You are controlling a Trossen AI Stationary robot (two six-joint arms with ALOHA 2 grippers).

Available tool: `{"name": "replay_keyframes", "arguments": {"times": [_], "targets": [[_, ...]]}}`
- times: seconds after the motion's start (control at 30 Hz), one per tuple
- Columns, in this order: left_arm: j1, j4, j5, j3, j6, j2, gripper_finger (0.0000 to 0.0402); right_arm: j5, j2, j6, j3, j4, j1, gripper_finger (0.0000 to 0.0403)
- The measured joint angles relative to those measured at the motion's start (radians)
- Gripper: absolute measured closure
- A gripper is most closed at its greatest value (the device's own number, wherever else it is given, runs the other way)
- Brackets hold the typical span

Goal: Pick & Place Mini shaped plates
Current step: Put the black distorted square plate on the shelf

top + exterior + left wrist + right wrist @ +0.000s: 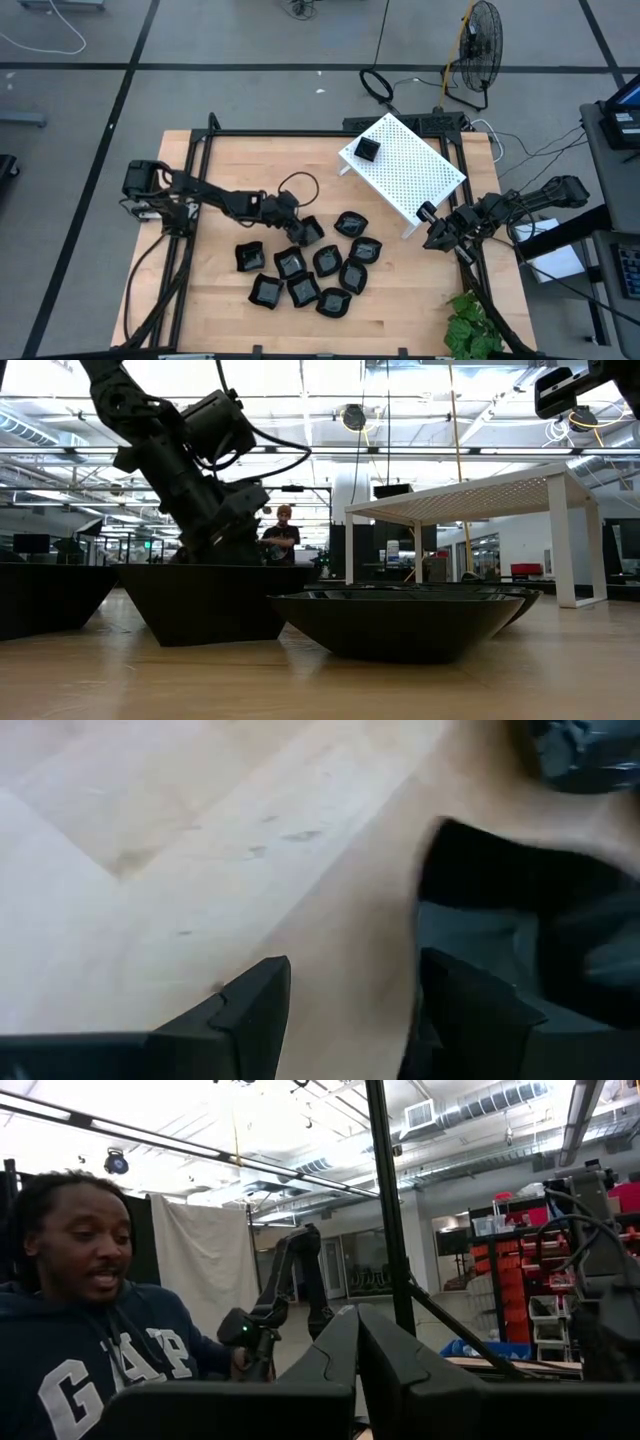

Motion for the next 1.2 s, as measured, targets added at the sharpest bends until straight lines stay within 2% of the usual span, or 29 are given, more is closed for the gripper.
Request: {"name": "replay_keyframes", "arguments": {"times": [0.2, 0.57, 0.73, 0.93, 1.2], "targets": [[0.028, -0.047, 0.001, 0.002, 0.015, -0.002, 0.0174, 0.0, 0.0, 0.0, 0.0, 0.0, 0.0, 0.0403], [0.036, -0.061, 0.004, 0.028, 0.157, -0.001, 0.0178, 0.0, 0.0, 0.0, 0.0, 0.0, 0.0, 0.0403], [0.036, -0.061, 0.006, 0.058, 0.221, -0.001, 0.0227, 0.0, 0.0, 0.0, 0.0, 0.0, 0.0, 0.0403], [0.036, -0.116, 0.046, 0.069, 0.215, -0.001, 0.03, 0.0, 0.0, 0.0, 0.0, 0.0, 0.0, 0.0403], [0.036, -0.114, 0.06, 0.069, 0.23, 0.0, 0.0361, 0.0, 0.0, 0.0, 0.0, 0.0, 0.0, 0.0403]]}}
